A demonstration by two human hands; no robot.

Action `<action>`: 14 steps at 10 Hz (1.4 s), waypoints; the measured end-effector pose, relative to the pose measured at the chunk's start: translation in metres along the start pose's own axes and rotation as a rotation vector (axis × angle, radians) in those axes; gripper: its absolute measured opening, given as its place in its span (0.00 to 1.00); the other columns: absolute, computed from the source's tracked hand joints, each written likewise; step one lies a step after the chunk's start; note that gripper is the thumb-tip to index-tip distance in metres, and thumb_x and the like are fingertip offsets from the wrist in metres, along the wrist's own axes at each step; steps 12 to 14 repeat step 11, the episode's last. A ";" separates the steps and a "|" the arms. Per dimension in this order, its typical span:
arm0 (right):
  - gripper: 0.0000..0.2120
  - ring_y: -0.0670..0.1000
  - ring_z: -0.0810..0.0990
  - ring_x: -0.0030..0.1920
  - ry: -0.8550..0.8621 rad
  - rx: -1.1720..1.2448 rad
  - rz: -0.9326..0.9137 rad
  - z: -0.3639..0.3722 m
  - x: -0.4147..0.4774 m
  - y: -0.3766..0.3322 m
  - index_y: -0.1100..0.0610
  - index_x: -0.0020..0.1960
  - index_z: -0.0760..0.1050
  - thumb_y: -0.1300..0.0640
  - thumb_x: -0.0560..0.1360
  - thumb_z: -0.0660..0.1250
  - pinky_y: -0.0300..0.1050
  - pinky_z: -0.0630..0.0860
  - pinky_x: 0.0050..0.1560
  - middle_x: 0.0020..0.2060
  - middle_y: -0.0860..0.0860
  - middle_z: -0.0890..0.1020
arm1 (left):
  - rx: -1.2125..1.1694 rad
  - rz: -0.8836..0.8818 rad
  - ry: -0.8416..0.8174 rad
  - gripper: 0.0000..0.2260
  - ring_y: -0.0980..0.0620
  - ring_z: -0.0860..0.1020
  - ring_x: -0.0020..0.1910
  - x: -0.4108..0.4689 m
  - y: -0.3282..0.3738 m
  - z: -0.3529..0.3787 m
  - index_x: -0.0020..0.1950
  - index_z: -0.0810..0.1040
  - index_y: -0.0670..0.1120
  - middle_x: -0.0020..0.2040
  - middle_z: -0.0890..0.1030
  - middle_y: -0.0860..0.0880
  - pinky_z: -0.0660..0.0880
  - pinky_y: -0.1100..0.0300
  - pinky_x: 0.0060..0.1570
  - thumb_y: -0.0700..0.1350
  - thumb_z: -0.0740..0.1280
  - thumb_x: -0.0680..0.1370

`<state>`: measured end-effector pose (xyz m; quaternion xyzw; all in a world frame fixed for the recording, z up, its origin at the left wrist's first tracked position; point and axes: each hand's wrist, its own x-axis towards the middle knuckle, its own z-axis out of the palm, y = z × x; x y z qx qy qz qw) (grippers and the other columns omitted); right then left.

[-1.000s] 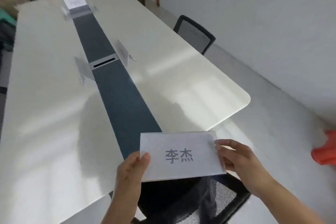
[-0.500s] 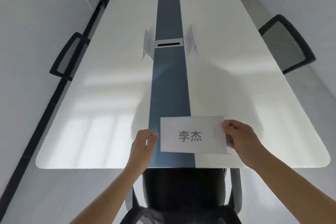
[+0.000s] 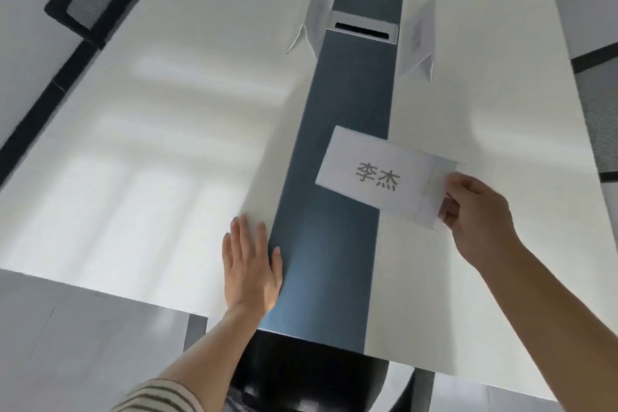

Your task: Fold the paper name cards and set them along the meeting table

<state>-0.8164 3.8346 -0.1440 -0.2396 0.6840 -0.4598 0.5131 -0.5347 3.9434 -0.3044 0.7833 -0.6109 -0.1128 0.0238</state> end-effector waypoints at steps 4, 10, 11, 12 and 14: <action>0.09 0.54 0.78 0.47 0.030 -0.149 -0.080 0.103 0.122 0.017 0.45 0.39 0.78 0.56 0.74 0.65 0.51 0.79 0.52 0.51 0.51 0.81 | 0.000 0.002 -0.027 0.25 0.38 0.57 0.75 0.004 -0.002 0.001 0.72 0.67 0.42 0.74 0.62 0.34 0.55 0.45 0.71 0.53 0.48 0.80; 0.12 0.52 0.78 0.49 0.055 -0.349 -0.134 0.108 0.141 0.026 0.53 0.58 0.75 0.53 0.76 0.64 0.52 0.80 0.54 0.53 0.52 0.78 | -0.008 -0.011 -0.014 0.26 0.39 0.56 0.75 0.005 0.000 -0.004 0.71 0.67 0.42 0.74 0.62 0.35 0.52 0.46 0.72 0.54 0.45 0.80; 0.17 0.53 0.79 0.51 0.044 -0.365 -0.102 0.103 0.133 0.031 0.51 0.61 0.74 0.51 0.73 0.67 0.48 0.79 0.53 0.55 0.51 0.79 | -0.023 -0.018 0.013 0.25 0.39 0.55 0.75 0.007 0.001 -0.003 0.71 0.67 0.42 0.74 0.63 0.35 0.53 0.46 0.72 0.54 0.50 0.80; 0.17 0.53 0.79 0.51 0.044 -0.365 -0.102 0.103 0.133 0.031 0.51 0.61 0.74 0.51 0.73 0.67 0.48 0.79 0.53 0.55 0.51 0.79 | -0.023 -0.018 0.013 0.25 0.39 0.55 0.75 0.007 0.001 -0.003 0.71 0.67 0.42 0.74 0.63 0.35 0.53 0.46 0.72 0.54 0.50 0.80; 0.17 0.53 0.79 0.51 0.044 -0.365 -0.102 0.103 0.133 0.031 0.51 0.61 0.74 0.51 0.73 0.67 0.48 0.79 0.53 0.55 0.51 0.79 | -0.023 -0.018 0.013 0.25 0.39 0.55 0.75 0.007 0.001 -0.003 0.71 0.67 0.42 0.74 0.63 0.35 0.53 0.46 0.72 0.54 0.50 0.80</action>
